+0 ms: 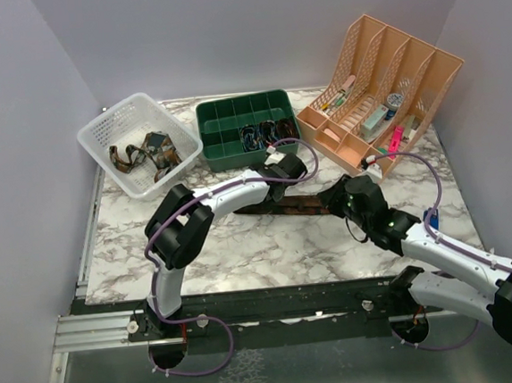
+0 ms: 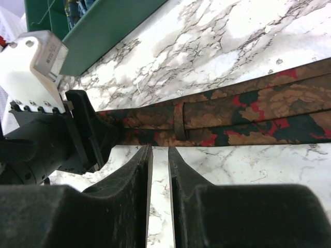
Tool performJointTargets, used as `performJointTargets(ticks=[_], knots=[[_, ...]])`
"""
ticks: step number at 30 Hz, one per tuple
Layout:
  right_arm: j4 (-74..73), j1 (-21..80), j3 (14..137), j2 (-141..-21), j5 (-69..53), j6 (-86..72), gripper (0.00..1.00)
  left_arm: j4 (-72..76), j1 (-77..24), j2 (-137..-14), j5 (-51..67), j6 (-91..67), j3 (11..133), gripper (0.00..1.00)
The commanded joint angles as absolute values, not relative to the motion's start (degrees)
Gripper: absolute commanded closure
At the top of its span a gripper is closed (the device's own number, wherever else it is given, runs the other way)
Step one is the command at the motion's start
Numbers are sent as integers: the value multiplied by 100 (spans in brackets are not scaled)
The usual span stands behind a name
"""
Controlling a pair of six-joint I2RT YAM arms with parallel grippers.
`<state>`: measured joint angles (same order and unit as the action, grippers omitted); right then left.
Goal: Roll the ties
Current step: Roll the tie at the center of the board.
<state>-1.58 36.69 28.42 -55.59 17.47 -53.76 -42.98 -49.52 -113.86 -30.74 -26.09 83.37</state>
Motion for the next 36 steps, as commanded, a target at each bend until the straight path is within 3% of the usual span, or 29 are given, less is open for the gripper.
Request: performJointTargets(ticks=[1,20,23,24,26,28,29,32,36], knots=[[-414,3665,2884,-5572,1969,-5230,76,-4222,-4983,-11451,-2746,-2703,8533,54],[-47,3665,2790,-5870,1512,-5140,70,-3727,-4879,-10480,-2025,-2853,8648,30],[537,3665,2728,-5967,1223,-4840,68,-3608,-4745,-10108,-1968,-2889,8472,28],[777,3665,2703,-6017,1070,-4582,63,-3566,-4666,-9948,-1938,-2918,8366,27],[1429,3666,2694,-6192,550,-3799,39,-3412,-4434,-9594,-1820,-2946,8019,27],[1809,3665,2870,-6512,-250,-2735,8,-3200,-4015,-9199,-1596,-3022,7502,27],[1959,3665,2990,-6725,-748,-2150,3,-3072,-3770,-8971,-1395,-3054,7212,27],[1916,3665,3490,-7469,-1970,-190,2,-2659,-3103,-8278,-761,-3128,6316,23],[1586,3673,4301,-8602,-3125,1656,2,-2076,-2561,-7646,-126,-3115,5344,7]])
